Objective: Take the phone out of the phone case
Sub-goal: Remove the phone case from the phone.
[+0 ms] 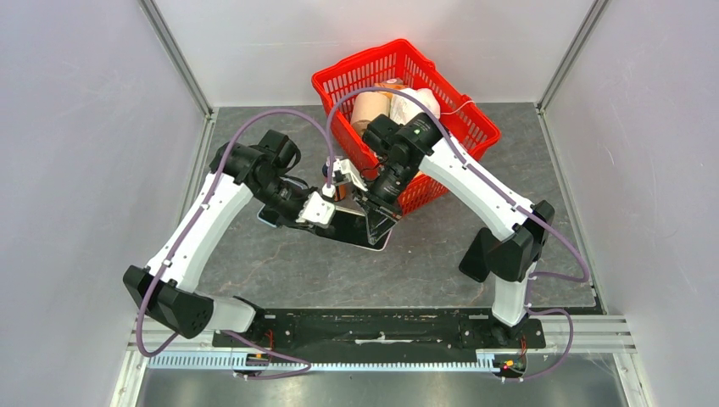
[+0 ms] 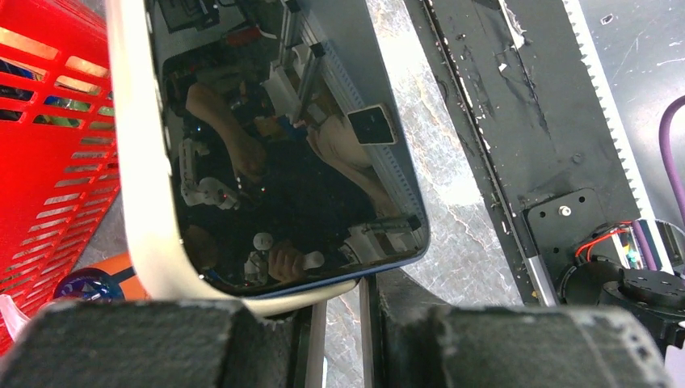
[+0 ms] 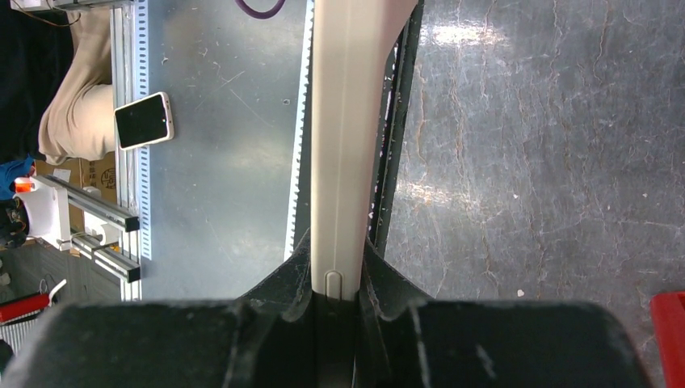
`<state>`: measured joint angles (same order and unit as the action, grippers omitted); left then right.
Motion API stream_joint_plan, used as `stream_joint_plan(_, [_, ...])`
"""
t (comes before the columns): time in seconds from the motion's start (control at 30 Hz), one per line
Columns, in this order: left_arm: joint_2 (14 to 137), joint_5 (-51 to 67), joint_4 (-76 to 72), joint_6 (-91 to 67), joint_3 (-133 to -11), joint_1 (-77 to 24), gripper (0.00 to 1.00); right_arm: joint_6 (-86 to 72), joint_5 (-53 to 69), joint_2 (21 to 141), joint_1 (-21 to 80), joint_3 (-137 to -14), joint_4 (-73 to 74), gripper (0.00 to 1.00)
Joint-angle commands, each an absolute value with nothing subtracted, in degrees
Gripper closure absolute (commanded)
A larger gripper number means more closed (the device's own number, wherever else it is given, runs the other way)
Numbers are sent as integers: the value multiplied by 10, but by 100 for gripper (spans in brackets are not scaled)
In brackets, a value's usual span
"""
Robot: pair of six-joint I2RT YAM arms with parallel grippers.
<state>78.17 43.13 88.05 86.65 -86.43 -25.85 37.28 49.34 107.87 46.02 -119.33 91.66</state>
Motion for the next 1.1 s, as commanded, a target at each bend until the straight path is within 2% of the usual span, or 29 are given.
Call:
stream_joint_plan(0.0, [804,529,674,878,-915,-270,98,395,633,1095,521,-1203,927,100])
stream_joint_plan(0.73, [784,543,446,500,-829,-280,98,402,613,1097,547,-1200,930,100])
stream_joint_plan(0.9, [782,529,442,498,-825,-278,98,403,610,1093,553,-1194,929,100])
stream_joint_plan(1.07, [781,588,551,620,-842,-277,96,405,603,1089,554,-1189,930,100])
